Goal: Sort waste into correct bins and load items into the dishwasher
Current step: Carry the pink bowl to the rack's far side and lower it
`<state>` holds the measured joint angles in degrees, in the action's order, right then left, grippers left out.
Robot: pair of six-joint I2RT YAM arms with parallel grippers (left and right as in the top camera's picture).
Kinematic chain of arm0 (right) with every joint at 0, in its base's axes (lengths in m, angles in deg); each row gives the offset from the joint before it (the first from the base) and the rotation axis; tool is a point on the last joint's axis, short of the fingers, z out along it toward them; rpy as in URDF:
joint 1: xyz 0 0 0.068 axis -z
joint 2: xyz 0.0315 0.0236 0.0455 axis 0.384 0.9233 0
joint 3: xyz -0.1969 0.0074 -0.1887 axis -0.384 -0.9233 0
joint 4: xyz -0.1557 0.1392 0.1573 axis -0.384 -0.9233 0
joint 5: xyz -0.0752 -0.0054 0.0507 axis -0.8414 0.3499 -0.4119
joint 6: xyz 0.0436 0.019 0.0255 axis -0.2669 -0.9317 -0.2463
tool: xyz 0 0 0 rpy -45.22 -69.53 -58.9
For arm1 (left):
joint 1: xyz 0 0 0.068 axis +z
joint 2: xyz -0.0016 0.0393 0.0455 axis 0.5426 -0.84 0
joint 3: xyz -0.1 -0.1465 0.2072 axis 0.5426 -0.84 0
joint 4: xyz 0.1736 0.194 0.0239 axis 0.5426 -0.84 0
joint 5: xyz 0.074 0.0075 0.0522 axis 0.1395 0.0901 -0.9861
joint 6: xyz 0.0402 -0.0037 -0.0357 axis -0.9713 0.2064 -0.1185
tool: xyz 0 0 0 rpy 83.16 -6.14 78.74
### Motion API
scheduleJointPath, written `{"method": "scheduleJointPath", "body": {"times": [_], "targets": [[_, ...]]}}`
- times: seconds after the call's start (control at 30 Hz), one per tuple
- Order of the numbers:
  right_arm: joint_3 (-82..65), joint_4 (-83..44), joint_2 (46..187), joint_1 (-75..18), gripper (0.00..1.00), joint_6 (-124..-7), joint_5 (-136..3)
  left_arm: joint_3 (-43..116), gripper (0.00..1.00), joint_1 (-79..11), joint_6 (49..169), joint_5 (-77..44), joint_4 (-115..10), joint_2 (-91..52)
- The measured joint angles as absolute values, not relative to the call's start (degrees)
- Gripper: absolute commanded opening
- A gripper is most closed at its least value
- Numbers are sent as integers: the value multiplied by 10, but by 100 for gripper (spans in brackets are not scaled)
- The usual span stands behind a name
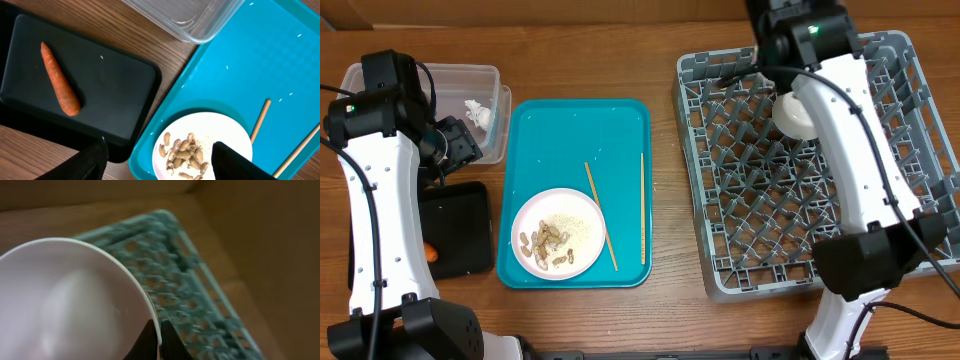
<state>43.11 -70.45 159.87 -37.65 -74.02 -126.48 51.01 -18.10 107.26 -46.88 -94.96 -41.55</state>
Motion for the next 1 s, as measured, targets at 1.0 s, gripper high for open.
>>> {"method": "scheduleJointPath", "body": {"times": [1.0], "targets": [[50,-502,1597,-473,4,-903,-1489,510,69,-181,1073,-456,-945,-416]]}}
